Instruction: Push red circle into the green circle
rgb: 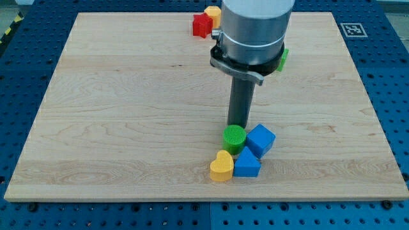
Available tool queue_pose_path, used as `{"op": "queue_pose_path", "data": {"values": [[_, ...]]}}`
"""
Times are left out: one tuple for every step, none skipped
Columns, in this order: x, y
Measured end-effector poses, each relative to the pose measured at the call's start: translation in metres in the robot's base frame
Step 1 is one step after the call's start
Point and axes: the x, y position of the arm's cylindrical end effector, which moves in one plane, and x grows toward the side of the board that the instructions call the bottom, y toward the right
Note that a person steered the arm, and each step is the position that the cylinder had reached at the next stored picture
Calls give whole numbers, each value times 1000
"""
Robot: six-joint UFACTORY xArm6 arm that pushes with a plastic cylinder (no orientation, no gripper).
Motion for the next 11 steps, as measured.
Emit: {"op": "queue_pose_path", "data": {"values": [[10,-9],[1,-18],[-43,-12],[-77,38],[-128,54],[-172,31],[-167,-20],[-143,-73],[-151,-87],[-186,-81],[-186,-100]]}}
